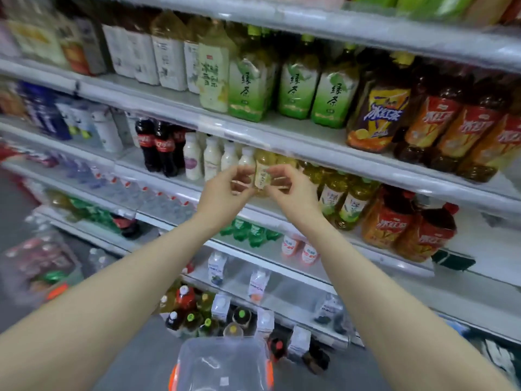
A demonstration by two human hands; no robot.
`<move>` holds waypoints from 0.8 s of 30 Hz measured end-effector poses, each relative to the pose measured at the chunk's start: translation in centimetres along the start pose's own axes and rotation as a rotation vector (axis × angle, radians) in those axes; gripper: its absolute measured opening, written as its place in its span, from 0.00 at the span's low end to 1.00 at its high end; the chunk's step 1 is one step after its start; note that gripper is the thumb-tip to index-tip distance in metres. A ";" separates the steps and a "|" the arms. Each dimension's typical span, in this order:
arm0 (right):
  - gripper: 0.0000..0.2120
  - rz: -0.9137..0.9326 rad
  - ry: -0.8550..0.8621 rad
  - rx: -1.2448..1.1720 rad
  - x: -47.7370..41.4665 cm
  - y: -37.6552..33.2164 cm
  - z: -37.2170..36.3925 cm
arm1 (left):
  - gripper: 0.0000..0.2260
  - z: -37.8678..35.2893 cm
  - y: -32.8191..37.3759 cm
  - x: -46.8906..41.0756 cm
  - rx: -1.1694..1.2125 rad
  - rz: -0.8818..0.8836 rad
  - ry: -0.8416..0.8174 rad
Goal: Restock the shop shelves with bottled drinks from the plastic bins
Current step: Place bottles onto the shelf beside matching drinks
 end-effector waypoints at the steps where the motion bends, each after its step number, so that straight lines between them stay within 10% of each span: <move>1: 0.11 0.007 -0.032 -0.010 -0.1 -0.5 -1.4 | 0.14 1.3 -0.5 0.1 -0.011 0.008 0.028; 24: 0.12 0.104 -0.464 -0.260 4.0 -16.9 -39.5 | 0.15 37.2 -17.7 -1.1 -0.297 0.180 0.355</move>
Point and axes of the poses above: each hand's wrist, its own x-axis away from the middle knuckle, its own z-axis out of the back of the hand, y = z × x, the point moved 5 cm from there along -x, towards the middle knuckle, and after that the axes turned 12 degrees about y, right-handed, at the moved point
